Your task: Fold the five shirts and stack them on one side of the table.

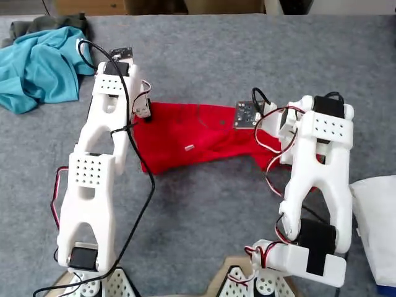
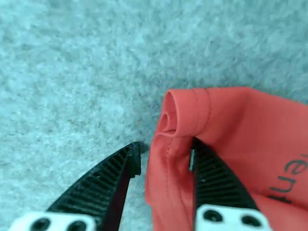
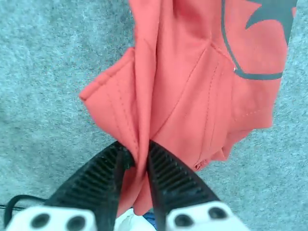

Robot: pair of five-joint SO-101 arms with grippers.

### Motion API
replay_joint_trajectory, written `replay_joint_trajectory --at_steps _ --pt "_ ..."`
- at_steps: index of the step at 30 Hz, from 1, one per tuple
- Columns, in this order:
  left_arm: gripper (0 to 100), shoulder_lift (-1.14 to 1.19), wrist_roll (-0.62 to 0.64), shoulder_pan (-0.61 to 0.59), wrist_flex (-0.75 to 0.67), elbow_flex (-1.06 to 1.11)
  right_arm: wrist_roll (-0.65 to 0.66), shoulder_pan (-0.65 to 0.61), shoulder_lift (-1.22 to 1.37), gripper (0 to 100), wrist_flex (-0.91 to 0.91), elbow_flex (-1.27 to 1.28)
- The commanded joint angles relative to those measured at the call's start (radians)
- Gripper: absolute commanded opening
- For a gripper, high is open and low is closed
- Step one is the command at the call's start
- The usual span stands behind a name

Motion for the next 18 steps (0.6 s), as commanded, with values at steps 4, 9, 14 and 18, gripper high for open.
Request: replay_joint_trajectory --at_steps 4,9,14,18 --pt "18 -0.004 -0.048 0.014 0.054 0.031 -0.003 0.015 0.054 0.6 -0.103 -0.058" --pt "18 -0.004 -0.049 0.014 0.054 0.034 -0.003 0.031 0.125 0.8 -0.199 -0.061" --pt "18 -0.004 -0.049 0.015 0.052 0.034 -0.005 0.038 0.127 0.9 -0.258 -0.074" --pt "18 -0.004 -0.049 0.015 0.052 0.034 -0.006 0.036 0.134 0.9 -0.301 -0.094"
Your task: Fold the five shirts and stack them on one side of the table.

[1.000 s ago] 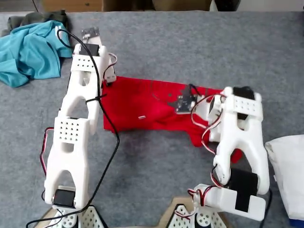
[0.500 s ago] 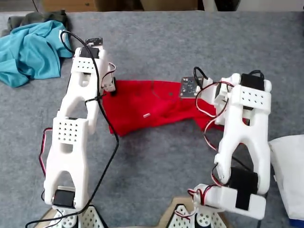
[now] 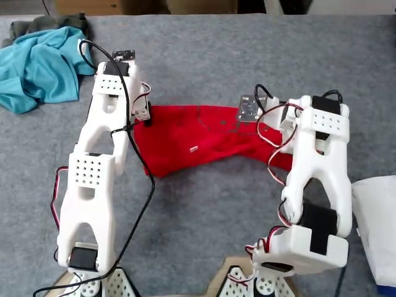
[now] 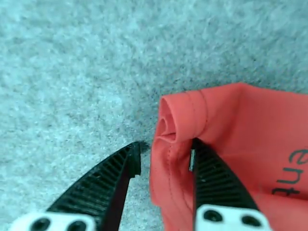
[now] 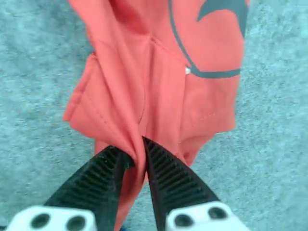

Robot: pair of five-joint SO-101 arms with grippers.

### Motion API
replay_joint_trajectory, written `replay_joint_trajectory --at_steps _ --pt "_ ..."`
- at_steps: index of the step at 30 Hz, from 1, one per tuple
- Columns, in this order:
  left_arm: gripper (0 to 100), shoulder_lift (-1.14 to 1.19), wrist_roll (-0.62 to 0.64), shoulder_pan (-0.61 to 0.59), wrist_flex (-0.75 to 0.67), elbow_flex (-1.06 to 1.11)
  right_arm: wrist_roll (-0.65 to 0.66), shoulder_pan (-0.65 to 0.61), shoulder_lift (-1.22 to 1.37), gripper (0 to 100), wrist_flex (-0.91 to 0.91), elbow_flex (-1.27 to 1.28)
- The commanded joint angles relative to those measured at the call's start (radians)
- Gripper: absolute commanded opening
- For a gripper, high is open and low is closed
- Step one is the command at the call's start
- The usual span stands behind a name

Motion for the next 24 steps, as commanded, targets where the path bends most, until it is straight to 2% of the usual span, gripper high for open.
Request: replay_joint_trajectory --at_steps 1,4,10,24 --pt "18 -0.002 -0.008 0.017 0.031 0.023 -0.006 0.015 0.002 0.9 -0.063 -0.093" --pt "18 -0.002 -0.008 0.017 0.031 0.023 -0.006 0.013 0.018 2.7 -0.11 -0.093" --pt "18 -0.002 -0.008 0.017 0.031 0.023 -0.005 0.016 0.12 15.1 -0.144 -0.097" --pt "18 -0.002 -0.035 0.017 0.031 0.023 -0.124 0.007 0.107 15.3 -0.15 -0.197"
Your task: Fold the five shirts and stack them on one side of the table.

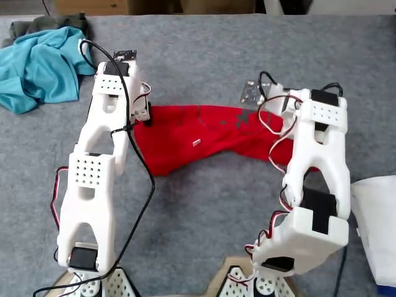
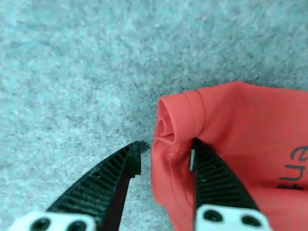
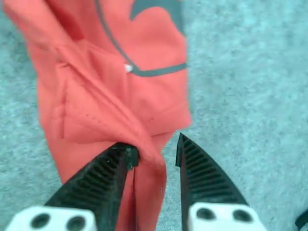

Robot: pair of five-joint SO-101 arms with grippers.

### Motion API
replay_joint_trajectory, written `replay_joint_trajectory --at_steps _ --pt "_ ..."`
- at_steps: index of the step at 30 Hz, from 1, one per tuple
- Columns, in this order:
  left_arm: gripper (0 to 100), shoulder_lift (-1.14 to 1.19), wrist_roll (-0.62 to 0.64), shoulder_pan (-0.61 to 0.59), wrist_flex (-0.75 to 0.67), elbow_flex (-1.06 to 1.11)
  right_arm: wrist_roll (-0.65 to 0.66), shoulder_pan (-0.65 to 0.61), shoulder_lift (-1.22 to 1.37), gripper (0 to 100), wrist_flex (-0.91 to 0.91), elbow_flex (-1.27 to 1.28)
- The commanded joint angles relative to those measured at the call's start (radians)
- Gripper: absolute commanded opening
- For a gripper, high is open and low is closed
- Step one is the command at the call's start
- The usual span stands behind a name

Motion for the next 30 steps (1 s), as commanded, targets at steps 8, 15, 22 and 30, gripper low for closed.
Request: replay_joint_trajectory --at_steps 8,15,22,30 --pt "18 -0.002 -0.009 0.017 0.031 0.023 -0.052 0.01 -0.033 15.3 -0.012 -0.058" --pt "18 -0.002 -0.009 0.017 0.028 0.023 -0.11 0.007 -0.081 15.3 0.008 -0.094" --pt "18 -0.002 -0.009 0.017 0.028 0.025 -0.118 -0.01 -0.048 15.3 -0.107 -0.11" --pt "18 -0.002 -0.009 0.017 0.029 0.025 -0.23 -0.025 -0.028 15.3 -0.143 -0.156"
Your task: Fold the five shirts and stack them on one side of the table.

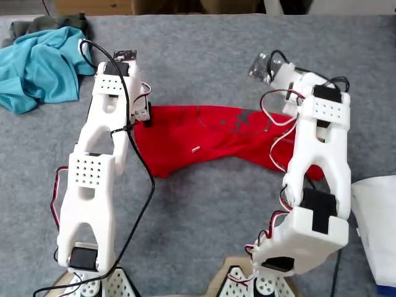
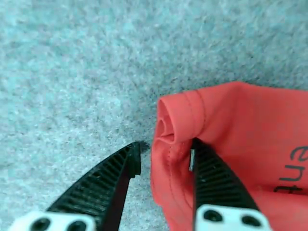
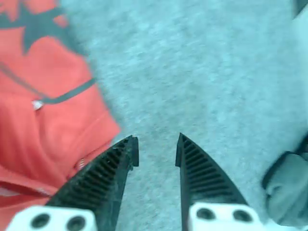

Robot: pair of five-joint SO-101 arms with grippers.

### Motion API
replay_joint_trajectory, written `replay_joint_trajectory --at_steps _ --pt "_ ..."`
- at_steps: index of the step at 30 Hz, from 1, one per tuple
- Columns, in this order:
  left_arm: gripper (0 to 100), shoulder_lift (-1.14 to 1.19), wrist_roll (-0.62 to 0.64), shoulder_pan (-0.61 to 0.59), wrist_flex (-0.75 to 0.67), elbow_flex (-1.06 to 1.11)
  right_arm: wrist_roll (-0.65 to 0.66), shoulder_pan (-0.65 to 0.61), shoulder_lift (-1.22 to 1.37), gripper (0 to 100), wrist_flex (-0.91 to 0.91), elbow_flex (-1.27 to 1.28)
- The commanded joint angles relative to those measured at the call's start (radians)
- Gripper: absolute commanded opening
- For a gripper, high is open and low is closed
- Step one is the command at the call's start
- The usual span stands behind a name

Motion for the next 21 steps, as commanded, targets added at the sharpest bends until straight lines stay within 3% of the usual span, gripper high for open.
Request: replay_joint_trajectory --at_steps 1,6,10,14,18,21 --pt "18 -0.002 -0.009 0.017 0.029 0.025 -0.026 -0.018 -0.035 15.3 0.095 -0.096" --pt "18 -0.002 -0.009 0.017 0.028 0.025 -0.149 -0.018 -0.114 15.3 0.37 -0.191" --pt "18 -0.002 -0.009 0.017 0.028 0.025 -0.161 -0.024 -0.154 15.2 0.601 -0.209" --pt "18 -0.002 -0.009 0.017 0.028 0.025 -0.252 -0.033 -0.16 13.1 0.666 -0.182" --pt "18 -0.001 -0.009 0.014 0.028 0.025 -0.321 -0.038 -0.162 0.2 0.727 -0.176" --pt "18 -0.001 -0.009 0.014 0.028 0.025 -0.376 -0.054 -0.162 1.2 0.798 -0.173"
